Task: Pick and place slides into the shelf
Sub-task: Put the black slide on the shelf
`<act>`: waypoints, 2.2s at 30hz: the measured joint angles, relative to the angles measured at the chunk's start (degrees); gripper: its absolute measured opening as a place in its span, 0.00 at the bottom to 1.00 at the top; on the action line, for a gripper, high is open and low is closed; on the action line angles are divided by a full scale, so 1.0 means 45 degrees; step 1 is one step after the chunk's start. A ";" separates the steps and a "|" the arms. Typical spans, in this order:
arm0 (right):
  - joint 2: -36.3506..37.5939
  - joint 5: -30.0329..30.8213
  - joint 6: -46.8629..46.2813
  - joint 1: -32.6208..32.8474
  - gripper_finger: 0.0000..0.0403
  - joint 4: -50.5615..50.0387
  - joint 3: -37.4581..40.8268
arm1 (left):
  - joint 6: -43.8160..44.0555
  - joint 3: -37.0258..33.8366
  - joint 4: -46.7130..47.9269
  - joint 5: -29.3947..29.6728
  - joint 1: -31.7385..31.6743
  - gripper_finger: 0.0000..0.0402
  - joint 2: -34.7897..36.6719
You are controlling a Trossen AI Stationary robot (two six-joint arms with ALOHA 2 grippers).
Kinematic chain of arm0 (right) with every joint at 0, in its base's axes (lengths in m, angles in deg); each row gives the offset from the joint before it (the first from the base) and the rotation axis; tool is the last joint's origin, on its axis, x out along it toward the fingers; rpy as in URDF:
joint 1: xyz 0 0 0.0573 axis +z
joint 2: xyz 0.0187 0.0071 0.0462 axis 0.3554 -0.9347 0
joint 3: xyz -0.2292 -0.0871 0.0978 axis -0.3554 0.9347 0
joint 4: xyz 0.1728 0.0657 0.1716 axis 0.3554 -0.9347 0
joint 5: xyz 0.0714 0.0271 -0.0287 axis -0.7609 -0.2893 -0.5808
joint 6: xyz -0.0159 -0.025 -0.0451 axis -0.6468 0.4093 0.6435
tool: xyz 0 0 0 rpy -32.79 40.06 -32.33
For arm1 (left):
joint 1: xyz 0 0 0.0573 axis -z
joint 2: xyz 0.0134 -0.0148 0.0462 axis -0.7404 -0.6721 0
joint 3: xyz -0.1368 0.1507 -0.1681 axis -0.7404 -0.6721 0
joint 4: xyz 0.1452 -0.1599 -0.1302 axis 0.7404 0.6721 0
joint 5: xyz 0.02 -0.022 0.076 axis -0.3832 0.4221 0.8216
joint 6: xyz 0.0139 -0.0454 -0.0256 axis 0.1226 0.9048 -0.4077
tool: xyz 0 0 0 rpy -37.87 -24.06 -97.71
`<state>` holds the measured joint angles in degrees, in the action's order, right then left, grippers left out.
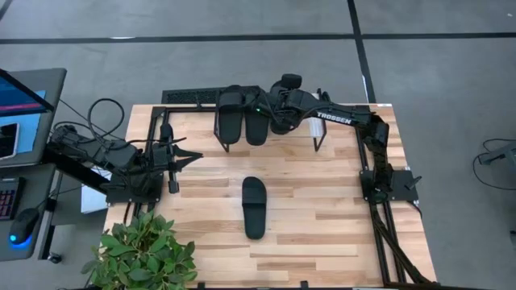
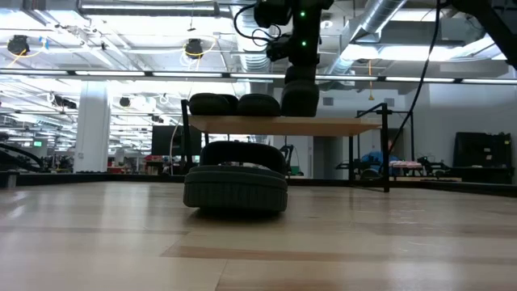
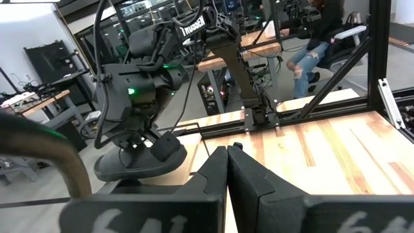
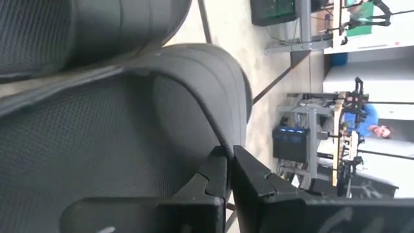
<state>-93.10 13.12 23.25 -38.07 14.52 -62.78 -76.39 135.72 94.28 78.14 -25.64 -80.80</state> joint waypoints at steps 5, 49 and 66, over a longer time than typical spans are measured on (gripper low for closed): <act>0.0000 -0.0056 -0.0090 0.0005 0.00 -0.0257 0.0022 | 0.0000 0.0000 0.0003 0.0000 0.0005 0.00 -0.0005; 0.0029 -0.2407 -0.0659 0.0034 0.15 -0.0507 0.0321 | 0.0000 0.0000 0.0000 0.0000 0.0000 0.00 -0.0005; 0.0029 -0.2325 0.1007 0.0078 0.15 -0.0513 0.0316 | 0.0000 0.0000 0.0000 -0.0003 0.0003 0.00 -0.0002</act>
<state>-92.97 2.66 27.78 -37.72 12.22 -61.36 -76.39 135.72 94.28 78.13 -25.63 -80.81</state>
